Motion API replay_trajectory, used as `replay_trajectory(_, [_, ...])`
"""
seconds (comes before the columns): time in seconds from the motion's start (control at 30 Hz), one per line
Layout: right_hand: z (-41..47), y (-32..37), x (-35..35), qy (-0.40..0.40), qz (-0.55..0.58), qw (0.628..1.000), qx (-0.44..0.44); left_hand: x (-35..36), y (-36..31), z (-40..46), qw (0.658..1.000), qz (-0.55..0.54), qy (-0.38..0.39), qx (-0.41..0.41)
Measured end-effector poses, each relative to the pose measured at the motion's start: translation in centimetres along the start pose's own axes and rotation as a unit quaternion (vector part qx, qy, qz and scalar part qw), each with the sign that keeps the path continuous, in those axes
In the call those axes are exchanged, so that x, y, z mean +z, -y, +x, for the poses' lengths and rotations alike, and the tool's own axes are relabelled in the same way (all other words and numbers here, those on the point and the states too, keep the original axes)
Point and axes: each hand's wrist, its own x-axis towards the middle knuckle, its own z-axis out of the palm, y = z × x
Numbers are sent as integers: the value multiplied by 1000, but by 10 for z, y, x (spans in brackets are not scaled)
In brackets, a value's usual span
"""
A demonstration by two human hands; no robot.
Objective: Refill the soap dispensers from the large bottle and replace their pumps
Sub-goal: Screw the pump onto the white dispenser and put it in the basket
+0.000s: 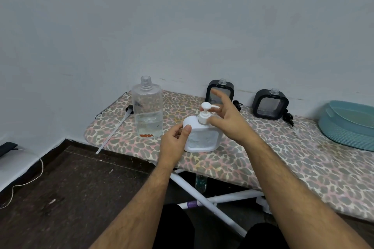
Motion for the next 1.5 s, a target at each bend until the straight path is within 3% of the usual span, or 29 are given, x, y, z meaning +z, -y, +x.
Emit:
replay_trajectory(0.17, [1, -3, 1, -52, -42, 998, 2, 0, 4, 1, 1000, 1, 0, -6])
replay_trajectory(0.4, [1, -1, -1, -20, -15, 1000, -3, 1, 4, 1, 1000, -5, -3, -7])
replay_trajectory(0.57, [2, 0, 1, -39, -60, 997, -8, 1, 4, 2, 1000, -10, -2, -6])
replay_trajectory(0.73, [3, -1, -1, 7, -38, 999, 3, 1, 4, 2, 1000, -6, 4, -3])
replay_trajectory(0.9, [2, -1, 3, -41, -65, 997, -3, 1, 1, 1, 1000, -4, 2, -3])
replay_trajectory(1.13, [2, 3, -2, -25, 2, 1000, -7, 0, 1, 1, 1000, -1, -2, -2])
replay_trajectory(1.3, [2, 0, 2, -56, -31, 998, 2, 1, 0, 0, 1000, -2, -1, -8])
replay_trajectory(1.5, [1, -2, -1, 5, -5, 1000, 10, 1, 0, 0, 1000, -2, 0, -5])
